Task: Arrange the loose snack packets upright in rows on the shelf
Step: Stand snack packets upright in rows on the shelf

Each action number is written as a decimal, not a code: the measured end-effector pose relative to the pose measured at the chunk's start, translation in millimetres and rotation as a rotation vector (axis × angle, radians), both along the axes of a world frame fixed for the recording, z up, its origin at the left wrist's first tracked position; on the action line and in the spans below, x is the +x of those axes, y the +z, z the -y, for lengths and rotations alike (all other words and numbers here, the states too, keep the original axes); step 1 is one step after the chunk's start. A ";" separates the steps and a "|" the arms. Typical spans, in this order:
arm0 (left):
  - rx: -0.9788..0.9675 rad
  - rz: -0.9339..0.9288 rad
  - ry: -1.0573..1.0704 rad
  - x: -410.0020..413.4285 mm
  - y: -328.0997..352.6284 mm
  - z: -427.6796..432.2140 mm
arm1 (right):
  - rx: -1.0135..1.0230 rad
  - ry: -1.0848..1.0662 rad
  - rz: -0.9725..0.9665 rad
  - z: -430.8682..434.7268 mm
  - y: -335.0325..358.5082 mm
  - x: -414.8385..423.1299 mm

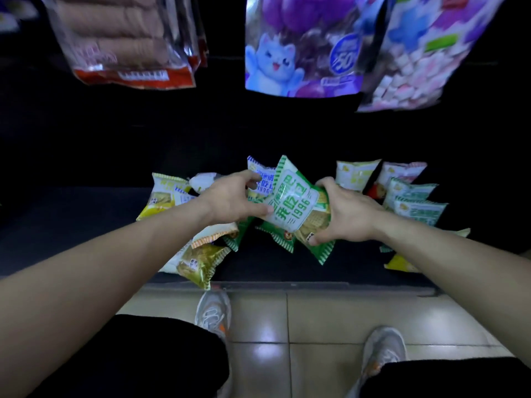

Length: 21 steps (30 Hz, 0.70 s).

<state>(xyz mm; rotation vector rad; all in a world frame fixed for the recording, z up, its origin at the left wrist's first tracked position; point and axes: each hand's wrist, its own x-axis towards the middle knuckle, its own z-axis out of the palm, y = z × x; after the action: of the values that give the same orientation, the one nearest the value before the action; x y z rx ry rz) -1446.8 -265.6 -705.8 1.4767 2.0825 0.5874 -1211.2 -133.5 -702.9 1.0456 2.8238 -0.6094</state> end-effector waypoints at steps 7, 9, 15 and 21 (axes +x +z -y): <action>0.095 0.149 -0.043 53.0 20.0 -3.0 | -0.192 -0.093 -0.284 15.3 3.1 43.3; 0.100 0.167 -0.043 58.7 21.0 -4.7 | -0.215 -0.095 -0.302 15.4 -1.2 49.3; 0.134 0.042 -0.019 75.1 16.9 -21.3 | -0.154 -0.076 -0.181 3.9 -8.8 64.6; 0.061 -0.318 -0.073 94.5 -8.6 -55.3 | -0.020 -0.183 -0.012 -32.3 -13.0 101.1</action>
<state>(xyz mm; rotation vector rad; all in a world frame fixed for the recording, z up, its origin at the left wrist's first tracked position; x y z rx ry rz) -1352.3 -210.3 -714.4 1.7697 2.2507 0.4125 -1110.1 -101.2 -716.0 1.3104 2.7453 -0.6590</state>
